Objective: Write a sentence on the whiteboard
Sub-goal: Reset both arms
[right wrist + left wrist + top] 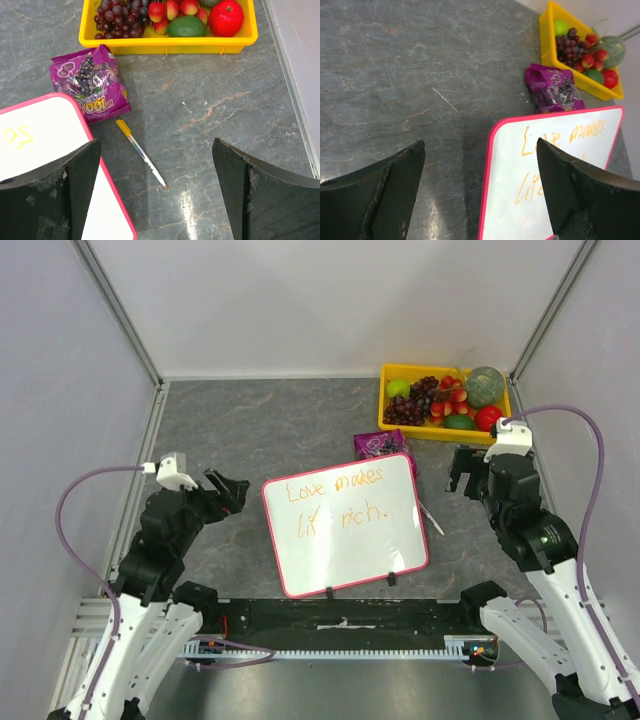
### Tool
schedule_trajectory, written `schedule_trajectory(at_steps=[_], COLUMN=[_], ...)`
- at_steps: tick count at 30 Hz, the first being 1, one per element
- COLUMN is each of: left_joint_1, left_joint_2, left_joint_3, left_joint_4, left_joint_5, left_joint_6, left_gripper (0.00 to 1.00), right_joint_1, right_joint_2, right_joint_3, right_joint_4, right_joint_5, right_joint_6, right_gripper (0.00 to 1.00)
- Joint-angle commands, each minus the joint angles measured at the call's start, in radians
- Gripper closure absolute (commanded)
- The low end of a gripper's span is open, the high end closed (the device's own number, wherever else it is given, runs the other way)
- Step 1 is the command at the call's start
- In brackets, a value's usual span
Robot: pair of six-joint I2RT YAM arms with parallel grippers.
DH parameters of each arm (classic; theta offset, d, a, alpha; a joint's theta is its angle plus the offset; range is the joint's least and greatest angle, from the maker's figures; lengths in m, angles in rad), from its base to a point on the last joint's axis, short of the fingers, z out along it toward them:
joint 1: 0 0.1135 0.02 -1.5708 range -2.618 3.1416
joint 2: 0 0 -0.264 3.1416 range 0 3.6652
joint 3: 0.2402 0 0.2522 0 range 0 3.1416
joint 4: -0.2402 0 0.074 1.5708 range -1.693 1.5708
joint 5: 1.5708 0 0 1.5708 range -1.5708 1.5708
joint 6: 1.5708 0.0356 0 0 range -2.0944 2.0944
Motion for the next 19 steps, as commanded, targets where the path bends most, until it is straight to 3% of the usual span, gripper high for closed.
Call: schedule_trajectory(at_steps=[1,7,19], left_joint_1=[0.002,0.002,0.002], left_joint_2=[0.118,0.198,0.259], left_joint_3=[0.131,0.167,0.081], left_joint_4=[-0.104,-0.105,0.076], left_joint_5=[-0.053,-0.096,-0.153], left_joint_6=[0.081,0.12,0.114], left_gripper=[0.04,0.03,0.05], right_joint_1=[0.0,0.001,0.001], right_joint_2=[-0.063,-0.152,-0.353], right_joint_3=[-0.062,-0.185,-0.62], right_joint_4=[0.102,0.205,0.668], right_joint_5=[0.014,0.041,0.105], right_joint_6=[-0.014,-0.052,-0.181], right_gripper=[0.02,0.02,0.03])
